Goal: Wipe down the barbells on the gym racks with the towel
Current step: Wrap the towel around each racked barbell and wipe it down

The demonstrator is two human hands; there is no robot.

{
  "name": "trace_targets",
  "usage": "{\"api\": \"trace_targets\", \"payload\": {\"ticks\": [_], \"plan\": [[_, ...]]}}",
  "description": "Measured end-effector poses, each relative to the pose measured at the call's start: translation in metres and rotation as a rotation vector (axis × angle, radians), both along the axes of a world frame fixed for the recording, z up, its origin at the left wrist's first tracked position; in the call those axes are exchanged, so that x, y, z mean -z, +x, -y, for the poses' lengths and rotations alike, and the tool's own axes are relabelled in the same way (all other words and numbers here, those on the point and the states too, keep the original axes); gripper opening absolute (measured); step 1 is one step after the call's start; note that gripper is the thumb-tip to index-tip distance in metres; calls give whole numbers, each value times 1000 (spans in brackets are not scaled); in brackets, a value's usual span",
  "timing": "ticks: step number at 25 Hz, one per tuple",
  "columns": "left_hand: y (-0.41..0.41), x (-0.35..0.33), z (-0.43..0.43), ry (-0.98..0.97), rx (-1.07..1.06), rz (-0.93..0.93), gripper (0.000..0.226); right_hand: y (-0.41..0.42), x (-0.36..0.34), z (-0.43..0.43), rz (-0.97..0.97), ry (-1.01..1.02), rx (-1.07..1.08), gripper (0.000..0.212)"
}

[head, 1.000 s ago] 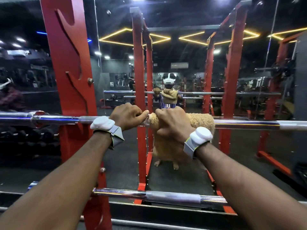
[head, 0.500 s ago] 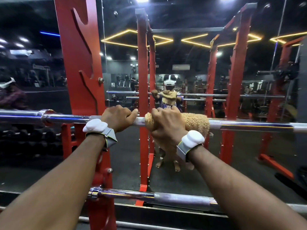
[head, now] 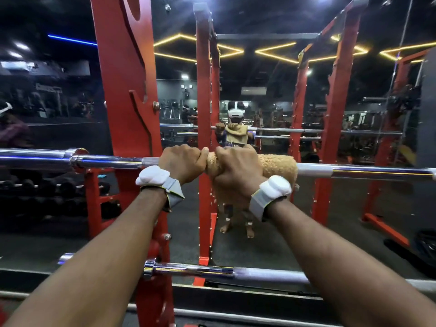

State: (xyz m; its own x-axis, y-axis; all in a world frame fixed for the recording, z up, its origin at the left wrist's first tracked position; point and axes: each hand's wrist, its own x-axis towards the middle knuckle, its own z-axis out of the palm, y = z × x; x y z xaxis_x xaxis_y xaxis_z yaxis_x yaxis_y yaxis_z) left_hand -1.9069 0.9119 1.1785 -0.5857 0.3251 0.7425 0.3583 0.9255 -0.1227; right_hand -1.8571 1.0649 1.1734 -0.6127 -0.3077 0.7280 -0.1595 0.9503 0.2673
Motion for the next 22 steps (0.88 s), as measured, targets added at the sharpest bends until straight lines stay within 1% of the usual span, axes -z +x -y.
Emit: {"api": "trace_targets", "payload": {"ticks": [2, 4, 8, 11, 15, 17, 22], "plan": [[1, -2, 0, 10, 20, 12, 54, 2, -9, -2, 114, -55, -28, 29], [2, -1, -1, 5, 28, 6, 54, 3, -16, -2, 172, -90, -29, 29], [-1, 2, 1, 30, 55, -26, 54, 1, -12, 2, 148, -20, 12, 27], [0, 4, 0, 30, 63, -24, 55, -3, -15, -2, 195, -28, 43, 32], [2, 5, 4, 53, 59, -81, 59, -7, -19, -3, 259, -38, 18, 32], [3, 9, 4, 54, 62, -72, 60, -6, -17, -5, 278, -47, 5, 34], [2, 10, 15, 18, 215, -83, 63, -6, -13, -8, 234, -41, -31, 33]]}}
